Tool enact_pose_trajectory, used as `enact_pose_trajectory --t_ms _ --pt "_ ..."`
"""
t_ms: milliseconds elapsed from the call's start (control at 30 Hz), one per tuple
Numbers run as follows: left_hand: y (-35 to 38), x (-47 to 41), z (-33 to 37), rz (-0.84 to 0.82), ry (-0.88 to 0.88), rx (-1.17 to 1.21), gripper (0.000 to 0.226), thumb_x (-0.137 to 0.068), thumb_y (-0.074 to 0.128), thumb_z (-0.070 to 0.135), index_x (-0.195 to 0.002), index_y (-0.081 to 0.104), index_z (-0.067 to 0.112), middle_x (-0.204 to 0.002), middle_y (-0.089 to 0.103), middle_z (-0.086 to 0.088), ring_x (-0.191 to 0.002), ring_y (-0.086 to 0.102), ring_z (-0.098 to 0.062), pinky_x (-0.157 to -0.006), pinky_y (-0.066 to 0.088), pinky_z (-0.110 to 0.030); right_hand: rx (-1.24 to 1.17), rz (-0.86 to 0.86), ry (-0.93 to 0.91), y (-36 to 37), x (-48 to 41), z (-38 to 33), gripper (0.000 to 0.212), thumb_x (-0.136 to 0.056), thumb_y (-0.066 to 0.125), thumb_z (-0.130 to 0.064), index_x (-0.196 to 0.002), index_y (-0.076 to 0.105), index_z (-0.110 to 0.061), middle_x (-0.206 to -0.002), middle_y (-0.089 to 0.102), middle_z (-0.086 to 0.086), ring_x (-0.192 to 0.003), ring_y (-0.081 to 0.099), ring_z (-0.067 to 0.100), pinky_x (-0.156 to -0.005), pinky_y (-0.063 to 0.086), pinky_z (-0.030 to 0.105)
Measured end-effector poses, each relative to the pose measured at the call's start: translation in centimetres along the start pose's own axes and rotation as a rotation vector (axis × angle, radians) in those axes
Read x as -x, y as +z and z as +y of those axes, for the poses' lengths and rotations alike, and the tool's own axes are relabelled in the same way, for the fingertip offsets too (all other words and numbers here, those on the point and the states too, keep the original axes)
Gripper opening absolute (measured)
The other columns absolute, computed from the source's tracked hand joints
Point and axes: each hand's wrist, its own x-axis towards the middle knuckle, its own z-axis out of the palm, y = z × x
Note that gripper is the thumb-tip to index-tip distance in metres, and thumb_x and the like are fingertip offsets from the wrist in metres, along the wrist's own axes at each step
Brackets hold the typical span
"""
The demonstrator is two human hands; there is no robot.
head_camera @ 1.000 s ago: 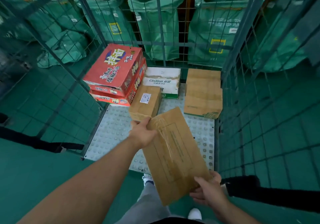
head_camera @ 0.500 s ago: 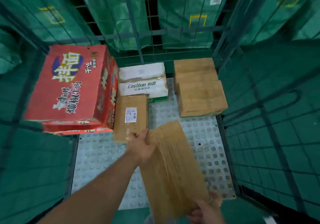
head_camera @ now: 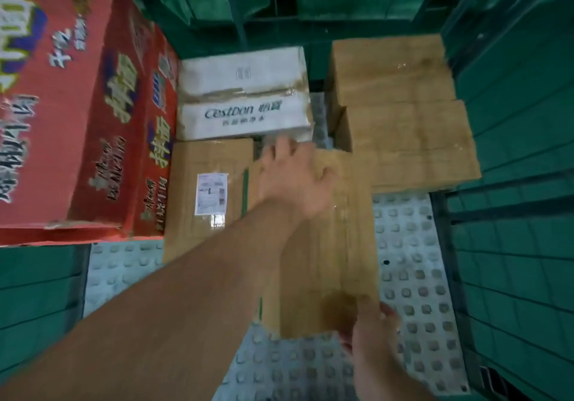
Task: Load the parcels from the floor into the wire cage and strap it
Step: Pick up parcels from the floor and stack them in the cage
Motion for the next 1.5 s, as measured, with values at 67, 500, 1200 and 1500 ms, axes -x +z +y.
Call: enact_pose_trajectory --t_ms 67,500,1200,1500 --pt "1.3 -0.8 1.8 0.033 0.026 -0.046 0.052 -0.094 0.044 0.057 -0.136 0.048 0.028 -0.14 0.035 -0.008 -0.133 0.033 -0.034 -0.098 0.042 -0.047 -0.044 0.029 0.009 -0.3 -1.0 1.0 0.032 -0.1 0.059 -0.037 -0.126 0.048 -0.022 -0.1 0.067 0.02 -0.059 0.06 0.027 -0.045 0.049 0.028" --pt "2.6 -1.0 0.9 0.208 0.082 0.164 0.046 -0.089 0.061 0.048 -0.131 0.057 0.03 -0.131 0.04 -0.003 -0.124 0.042 -0.02 -0.09 0.049 -0.03 -0.157 0.004 -0.027 -1.6 -0.4 0.6 0.033 -0.099 0.058 -0.033 -0.127 0.04 -0.036 -0.087 0.071 0.024 -0.055 0.065 0.026 -0.051 0.053 0.032" --pt "11.6 6.4 -12.6 -0.483 -0.124 -0.294 0.133 -0.077 0.067 0.076 -0.148 -0.04 0.041 -0.157 -0.045 -0.007 -0.148 -0.034 -0.036 -0.126 0.001 -0.057 0.428 -0.628 -0.169 5.8 -8.4 -7.0 0.077 -0.097 0.061 -0.037 -0.158 0.015 -0.04 -0.151 0.049 -0.004 -0.132 0.052 0.02 -0.113 0.041 0.053" --pt "11.8 4.2 -13.2 -0.383 0.067 -0.55 0.106 -0.098 0.054 0.006 -0.151 -0.032 0.038 -0.167 -0.025 0.002 -0.155 -0.017 -0.031 -0.126 -0.004 -0.058 0.444 -0.568 -0.211 5.0 -9.7 -5.9 0.059 -0.095 0.066 -0.032 -0.142 0.033 -0.045 -0.111 0.062 -0.013 -0.109 0.059 0.011 -0.105 0.047 0.047"
